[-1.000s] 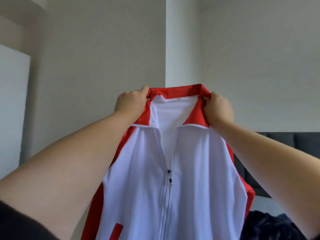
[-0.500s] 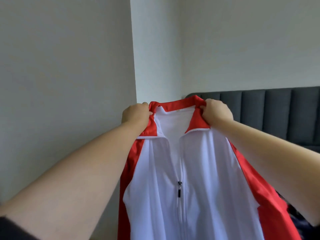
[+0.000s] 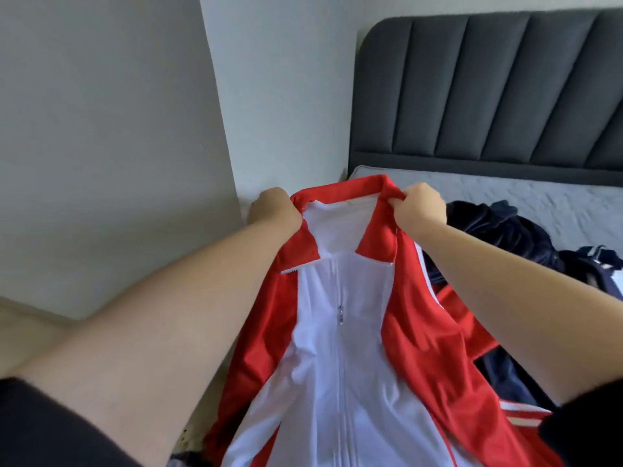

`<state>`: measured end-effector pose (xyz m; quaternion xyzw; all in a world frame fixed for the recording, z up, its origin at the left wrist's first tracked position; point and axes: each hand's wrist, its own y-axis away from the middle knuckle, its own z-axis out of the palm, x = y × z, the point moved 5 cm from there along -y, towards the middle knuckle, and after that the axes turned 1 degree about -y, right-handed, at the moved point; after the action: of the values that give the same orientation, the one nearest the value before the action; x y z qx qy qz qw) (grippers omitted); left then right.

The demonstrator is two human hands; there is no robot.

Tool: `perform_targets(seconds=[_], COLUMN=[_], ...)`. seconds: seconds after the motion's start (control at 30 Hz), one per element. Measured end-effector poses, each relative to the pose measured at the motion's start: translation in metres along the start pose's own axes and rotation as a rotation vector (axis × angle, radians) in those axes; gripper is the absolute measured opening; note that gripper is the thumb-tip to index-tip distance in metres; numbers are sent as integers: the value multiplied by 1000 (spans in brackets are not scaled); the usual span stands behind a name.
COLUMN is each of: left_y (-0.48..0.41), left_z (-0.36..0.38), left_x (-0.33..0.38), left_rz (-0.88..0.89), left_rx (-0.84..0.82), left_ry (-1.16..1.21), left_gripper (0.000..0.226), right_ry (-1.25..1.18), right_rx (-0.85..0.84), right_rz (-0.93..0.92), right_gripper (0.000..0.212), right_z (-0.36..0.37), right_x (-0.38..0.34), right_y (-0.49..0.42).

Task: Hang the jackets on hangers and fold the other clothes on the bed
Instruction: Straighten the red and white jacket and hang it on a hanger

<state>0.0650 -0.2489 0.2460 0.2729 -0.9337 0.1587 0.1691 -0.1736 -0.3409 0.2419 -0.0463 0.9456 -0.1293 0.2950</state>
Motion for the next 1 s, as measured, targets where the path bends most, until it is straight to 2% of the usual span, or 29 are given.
perform_targets(seconds=[0.1,0.17,0.23,0.3,0.43,0.53,0.63,0.77,0.87,1.0], left_y=[-13,-9,5,27,92,138,166,172,161,147], left_z=[19,39,70,111,193,238,263,275,282,296], left_x=[2,3,0,-14,-51,-81,-105,-114,-120,-118], left_rz=[4,73,172,229,327,418,446,500,560,584], left_rx=[107,95,-7,-168,-440,-567,-535,-401,-299,-336], left_ry=[297,456,510,422,89,-212,-304,-261,-235,-199], left_gripper=[20,28,48,57,55,60,65,68,69,70], right_ry=[-110,-162,-108,-47,27,213,286,267,300,332], right_rx=[12,-89,-103,-84,-230,-385,-387,-266,-248,-229], right_rz=[-46,-58,-116,-210,-318,-258,-200,-192,-180,-195], right_gripper=[24,47,60,61,56,54,55,54,61,65], right_z=[19,43,64,88,157,209,233,245,256,264], right_x=[-2,2,10,21,56,95,119,123,120,119], right_y=[-10,-5,13,45,142,196,217,227,219,212])
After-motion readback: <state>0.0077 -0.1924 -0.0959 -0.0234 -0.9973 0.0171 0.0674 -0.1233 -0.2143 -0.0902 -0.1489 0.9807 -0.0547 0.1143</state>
